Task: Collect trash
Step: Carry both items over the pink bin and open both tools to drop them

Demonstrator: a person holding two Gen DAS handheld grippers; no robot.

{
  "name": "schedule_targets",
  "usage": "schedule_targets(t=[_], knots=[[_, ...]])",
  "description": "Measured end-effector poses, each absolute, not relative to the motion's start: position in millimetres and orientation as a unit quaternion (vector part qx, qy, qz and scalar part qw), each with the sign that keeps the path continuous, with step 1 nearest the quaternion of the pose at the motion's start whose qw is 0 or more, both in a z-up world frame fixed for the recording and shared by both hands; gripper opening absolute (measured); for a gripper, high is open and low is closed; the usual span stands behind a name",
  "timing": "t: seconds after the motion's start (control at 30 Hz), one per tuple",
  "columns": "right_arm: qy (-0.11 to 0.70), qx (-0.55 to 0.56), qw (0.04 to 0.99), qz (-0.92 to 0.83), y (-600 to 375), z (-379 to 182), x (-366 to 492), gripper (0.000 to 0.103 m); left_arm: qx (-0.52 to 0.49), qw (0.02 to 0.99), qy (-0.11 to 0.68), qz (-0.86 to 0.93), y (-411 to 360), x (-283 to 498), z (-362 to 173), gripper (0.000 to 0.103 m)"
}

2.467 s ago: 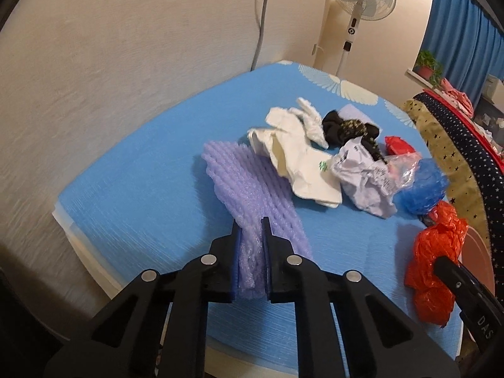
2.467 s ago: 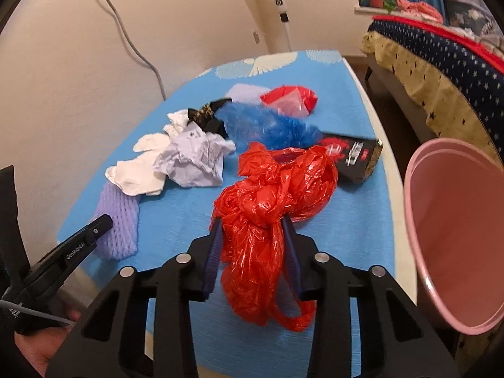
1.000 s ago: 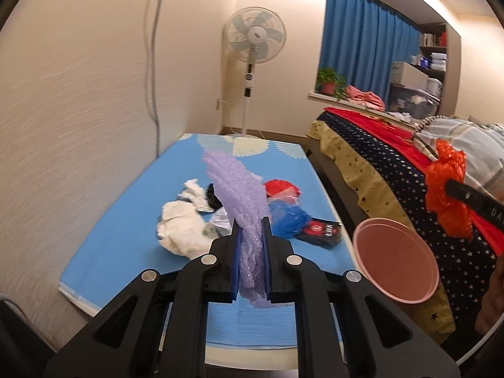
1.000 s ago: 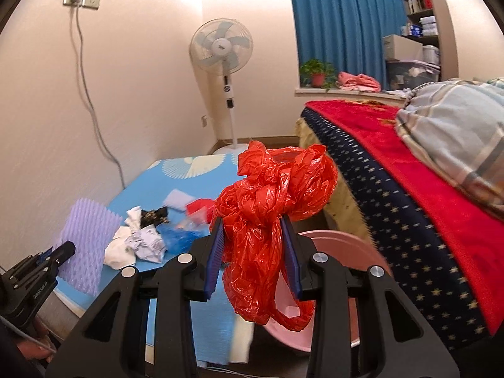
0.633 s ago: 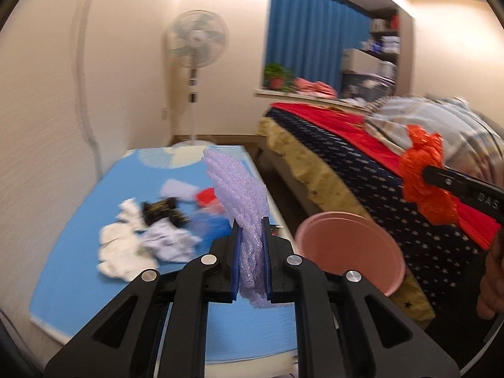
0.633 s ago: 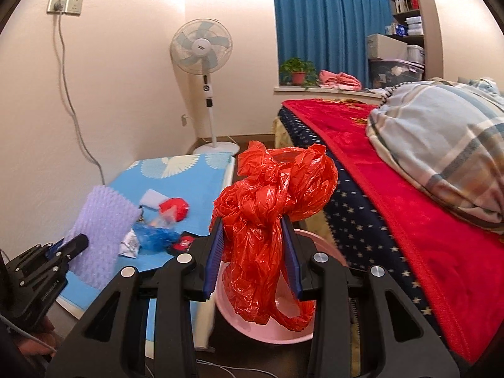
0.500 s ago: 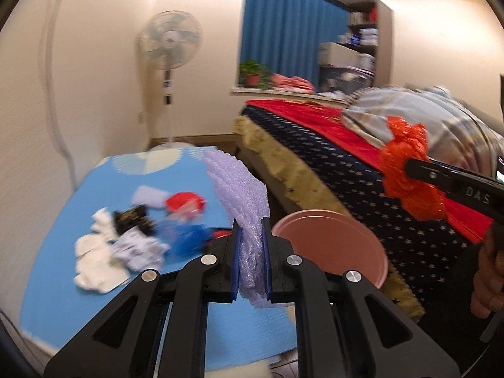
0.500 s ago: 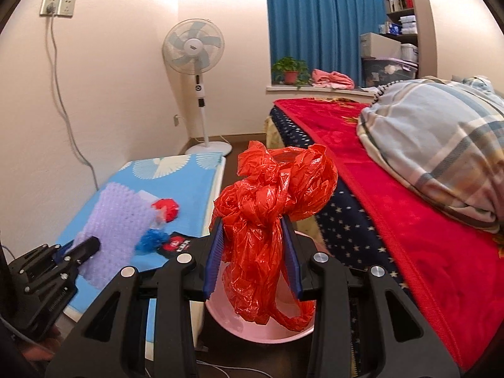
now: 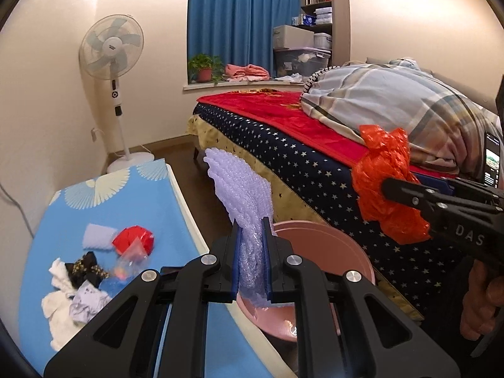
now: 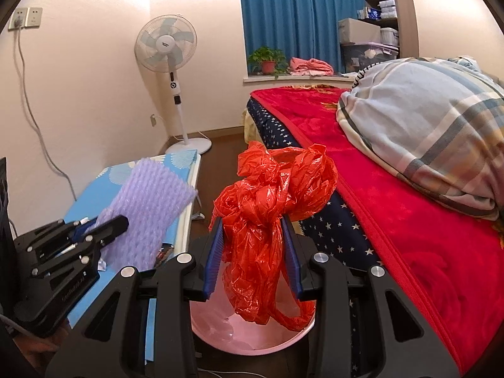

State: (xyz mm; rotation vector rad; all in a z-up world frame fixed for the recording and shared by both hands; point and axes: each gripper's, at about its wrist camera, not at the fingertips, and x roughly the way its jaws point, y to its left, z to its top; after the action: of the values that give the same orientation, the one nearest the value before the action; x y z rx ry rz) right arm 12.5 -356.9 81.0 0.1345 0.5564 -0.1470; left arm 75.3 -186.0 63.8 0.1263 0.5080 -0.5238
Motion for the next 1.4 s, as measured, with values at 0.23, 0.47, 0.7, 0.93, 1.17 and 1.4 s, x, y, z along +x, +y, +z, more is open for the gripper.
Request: schedule_targets(t=[0.23, 0.47, 0.7, 0.93, 1.17, 1.4], knots=[[0.298, 0.069, 0.948, -0.089, -357, 58, 29, 0.036, 0.032, 0.924, 0.281, -0.258, -185, 96, 29, 0.011], [0.318, 0.069, 0.94, -0.103, -354, 41, 40, 0.036, 0.033, 0.916, 0.298, -0.268, -195, 107, 9, 0.011], [0.319, 0.065, 0.938, -0.118, -355, 38, 44, 0.037, 0.032, 0.909, 0.313, -0.275, -202, 109, 0, 0.011], [0.319, 0.066, 0.937, -0.124, -356, 38, 44, 0.037, 0.029, 0.906, 0.314, -0.28, -204, 109, 1, 0.011], [0.318, 0.063, 0.938, -0.124, -355, 38, 44, 0.039, 0.029, 0.906, 0.314, -0.281, -205, 109, 2, 0.012], [0.319, 0.052, 0.937, -0.13, -352, 37, 44, 0.061, 0.029, 0.901, 0.32, -0.293, -207, 108, -1, 0.037]])
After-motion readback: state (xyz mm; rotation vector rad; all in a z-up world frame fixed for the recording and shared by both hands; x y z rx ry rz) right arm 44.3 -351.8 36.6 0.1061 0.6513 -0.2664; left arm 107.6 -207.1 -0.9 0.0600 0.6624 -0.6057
